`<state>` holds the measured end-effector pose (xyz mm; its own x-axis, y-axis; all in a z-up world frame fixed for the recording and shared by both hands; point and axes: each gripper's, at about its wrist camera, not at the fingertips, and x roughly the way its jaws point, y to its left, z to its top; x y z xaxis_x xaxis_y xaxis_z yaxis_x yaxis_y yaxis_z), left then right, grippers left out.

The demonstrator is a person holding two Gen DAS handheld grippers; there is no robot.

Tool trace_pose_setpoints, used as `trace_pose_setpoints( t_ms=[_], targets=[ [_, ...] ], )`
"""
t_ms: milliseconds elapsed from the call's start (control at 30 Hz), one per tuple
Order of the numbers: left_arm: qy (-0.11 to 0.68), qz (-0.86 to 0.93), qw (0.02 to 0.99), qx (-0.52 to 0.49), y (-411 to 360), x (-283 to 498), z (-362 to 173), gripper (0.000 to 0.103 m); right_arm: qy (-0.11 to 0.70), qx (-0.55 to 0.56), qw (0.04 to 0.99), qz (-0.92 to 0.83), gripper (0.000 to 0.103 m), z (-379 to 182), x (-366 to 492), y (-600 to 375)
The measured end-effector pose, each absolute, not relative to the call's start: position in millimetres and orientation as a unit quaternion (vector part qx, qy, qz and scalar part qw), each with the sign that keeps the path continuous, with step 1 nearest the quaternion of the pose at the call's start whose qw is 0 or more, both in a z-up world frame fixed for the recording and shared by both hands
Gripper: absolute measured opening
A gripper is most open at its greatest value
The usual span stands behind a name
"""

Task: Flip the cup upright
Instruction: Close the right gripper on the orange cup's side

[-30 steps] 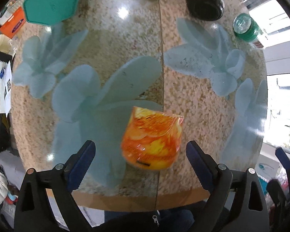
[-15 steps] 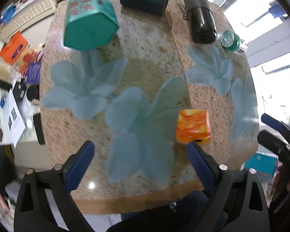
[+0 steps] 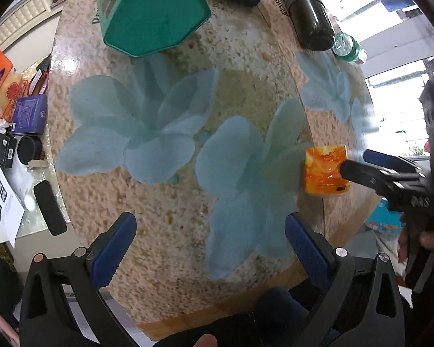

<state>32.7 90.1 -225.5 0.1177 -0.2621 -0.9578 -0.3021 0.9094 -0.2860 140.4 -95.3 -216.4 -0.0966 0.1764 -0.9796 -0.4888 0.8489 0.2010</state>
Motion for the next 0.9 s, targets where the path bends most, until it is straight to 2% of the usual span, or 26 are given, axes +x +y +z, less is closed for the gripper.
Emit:
trace_pose_setpoints(
  t_ms=[400, 433, 500, 533, 567, 767, 900],
  targets=[
    [0.656, 0.005, 0.716, -0.238, 121, 20, -229, 0.103, 0.743, -0.149, 0.620, 0.203, 0.103, -268, 151, -73],
    [0.656, 0.007, 0.716, -0.239, 124, 19, -229, 0.103, 0.744, -0.147, 0.620, 0.202, 0.101, -271, 152, -74],
    [0.655, 0.010, 0.715, -0.244, 128, 17, -230, 0.103, 0.749, -0.150, 0.613, 0.200, 0.083, -276, 152, -74],
    [0.655, 0.012, 0.715, -0.245, 130, 16, -230, 0.103, 0.752, -0.147, 0.610, 0.203, 0.069, -278, 151, -74],
    [0.655, 0.013, 0.714, -0.246, 130, 16, -231, 0.103, 0.754, -0.148, 0.607, 0.204, 0.064, -281, 152, -73],
    [0.648, 0.030, 0.717, -0.255, 134, 16, -231, 0.103, 0.753, -0.116, 0.606, 0.229, 0.062, -283, 147, -80],
    [0.651, 0.026, 0.718, -0.246, 128, 18, -229, 0.103, 0.727, -0.092, 0.630, 0.258, 0.062, -262, 146, -92]
  ],
)
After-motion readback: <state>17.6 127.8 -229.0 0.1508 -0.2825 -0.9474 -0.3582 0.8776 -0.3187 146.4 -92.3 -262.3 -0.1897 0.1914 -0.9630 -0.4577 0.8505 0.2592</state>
